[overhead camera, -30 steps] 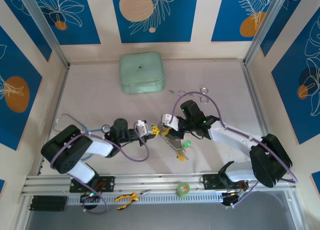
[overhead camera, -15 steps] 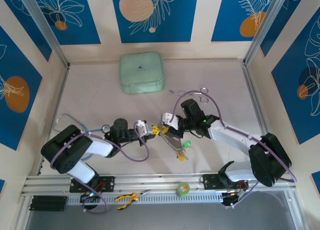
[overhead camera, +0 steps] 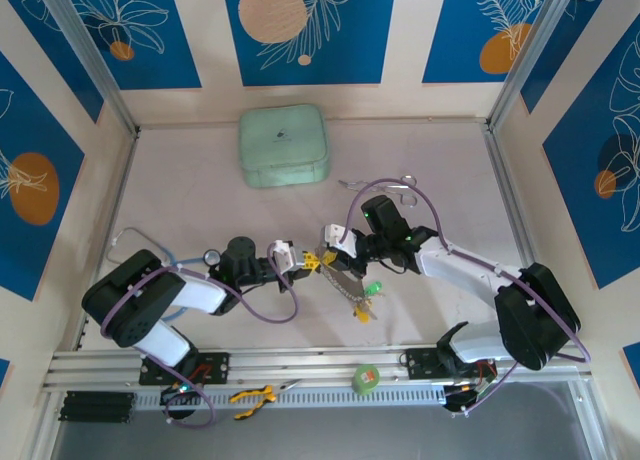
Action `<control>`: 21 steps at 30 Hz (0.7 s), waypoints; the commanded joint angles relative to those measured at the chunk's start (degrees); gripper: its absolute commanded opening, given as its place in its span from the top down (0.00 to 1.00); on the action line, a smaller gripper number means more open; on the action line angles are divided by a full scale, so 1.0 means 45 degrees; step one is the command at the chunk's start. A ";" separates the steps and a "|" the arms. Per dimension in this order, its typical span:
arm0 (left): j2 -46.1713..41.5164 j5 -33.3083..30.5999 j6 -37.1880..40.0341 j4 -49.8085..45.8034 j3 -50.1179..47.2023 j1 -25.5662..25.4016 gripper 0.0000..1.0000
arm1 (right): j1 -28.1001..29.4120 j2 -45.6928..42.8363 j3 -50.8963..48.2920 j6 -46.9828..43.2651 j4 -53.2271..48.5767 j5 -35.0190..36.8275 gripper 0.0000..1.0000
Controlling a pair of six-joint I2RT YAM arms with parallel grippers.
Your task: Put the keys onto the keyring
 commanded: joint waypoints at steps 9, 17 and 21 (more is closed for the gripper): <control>-0.0182 0.0032 -0.0196 -0.0030 0.0248 -0.0104 0.83 | 0.0529 0.0204 0.0827 -0.0680 -0.0788 -0.0177 1.00; -0.0423 0.0220 -0.0155 -0.0309 0.0316 -0.0094 0.83 | 0.0821 0.0583 0.1336 -0.1143 -0.1616 0.0294 1.00; -0.0846 0.0255 0.0105 -0.0599 0.0316 -0.0101 0.97 | 0.0890 0.0711 0.1484 -0.1331 -0.1950 0.0498 1.00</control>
